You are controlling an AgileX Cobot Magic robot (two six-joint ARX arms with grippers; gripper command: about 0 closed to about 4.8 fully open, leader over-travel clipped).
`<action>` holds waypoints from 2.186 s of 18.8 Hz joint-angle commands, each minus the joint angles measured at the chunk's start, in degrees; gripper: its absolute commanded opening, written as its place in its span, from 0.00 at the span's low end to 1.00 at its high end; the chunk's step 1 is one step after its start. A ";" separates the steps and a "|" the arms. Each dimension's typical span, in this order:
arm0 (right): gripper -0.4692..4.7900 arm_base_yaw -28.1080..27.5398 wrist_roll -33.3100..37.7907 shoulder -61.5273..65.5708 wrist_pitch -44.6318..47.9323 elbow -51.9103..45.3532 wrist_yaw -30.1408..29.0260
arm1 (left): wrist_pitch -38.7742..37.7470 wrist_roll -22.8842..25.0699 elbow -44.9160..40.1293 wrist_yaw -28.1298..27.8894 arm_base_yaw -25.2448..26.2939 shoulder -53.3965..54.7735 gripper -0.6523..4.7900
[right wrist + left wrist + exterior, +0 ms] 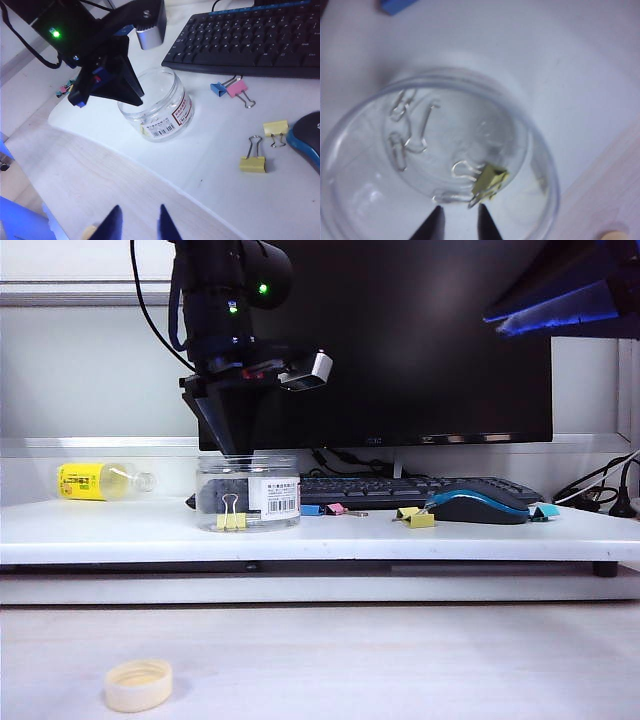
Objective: Take the clips out of the round transparent plastic box and place them on the table.
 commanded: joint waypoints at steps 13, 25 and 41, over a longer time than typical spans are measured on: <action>0.28 0.02 -0.42 -0.15 0.57 0.20 -0.09 | -2.05 3.15 0.15 11.96 5.33 -0.26 0.27; 0.28 0.02 -0.42 -0.15 0.46 0.20 -0.09 | -2.91 3.45 -0.37 14.23 5.33 1.03 0.27; 0.28 0.02 -0.42 -0.15 -1.16 0.20 -0.09 | -3.17 6.25 -0.39 14.14 5.73 1.88 0.27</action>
